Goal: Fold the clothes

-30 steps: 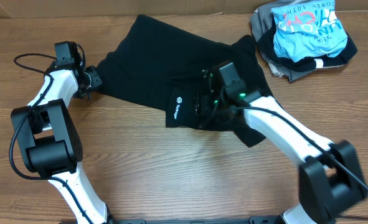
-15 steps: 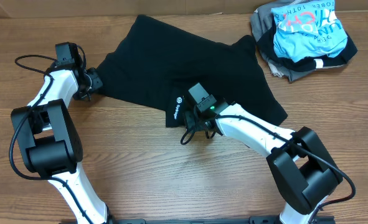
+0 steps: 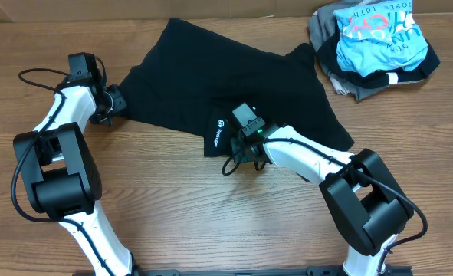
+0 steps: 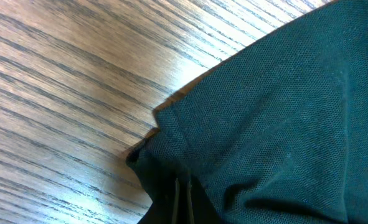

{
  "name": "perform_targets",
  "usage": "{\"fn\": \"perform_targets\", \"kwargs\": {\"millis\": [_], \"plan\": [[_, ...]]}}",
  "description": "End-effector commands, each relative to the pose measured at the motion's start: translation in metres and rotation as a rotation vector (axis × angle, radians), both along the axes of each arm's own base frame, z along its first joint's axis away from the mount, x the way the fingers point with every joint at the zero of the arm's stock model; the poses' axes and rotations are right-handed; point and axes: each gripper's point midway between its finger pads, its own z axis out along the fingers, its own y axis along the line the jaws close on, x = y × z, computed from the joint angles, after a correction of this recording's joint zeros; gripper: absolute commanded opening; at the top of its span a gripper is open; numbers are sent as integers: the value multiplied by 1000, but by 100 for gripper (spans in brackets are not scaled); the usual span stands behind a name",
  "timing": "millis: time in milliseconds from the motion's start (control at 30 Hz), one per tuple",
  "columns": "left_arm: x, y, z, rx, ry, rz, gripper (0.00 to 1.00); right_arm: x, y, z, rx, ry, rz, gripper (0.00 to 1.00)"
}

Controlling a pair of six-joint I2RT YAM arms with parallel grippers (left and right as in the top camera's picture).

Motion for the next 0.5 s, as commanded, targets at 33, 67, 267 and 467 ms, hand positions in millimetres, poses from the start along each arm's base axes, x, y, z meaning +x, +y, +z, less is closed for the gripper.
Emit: {"fn": "perform_targets", "kwargs": {"millis": [33,67,267,467], "plan": [[-6,2,2,16,12,1,4,-29,-21,-14,-60,142,-79,4],[-6,2,2,16,12,2,4,-34,-25,-15,-75,165,-85,4],[-9,11,1,33,20,14,4,-73,-51,-15,-160,333,-158,4],[-14,26,1,42,29,37,4,-104,-70,-7,-196,498,-213,4]]}}
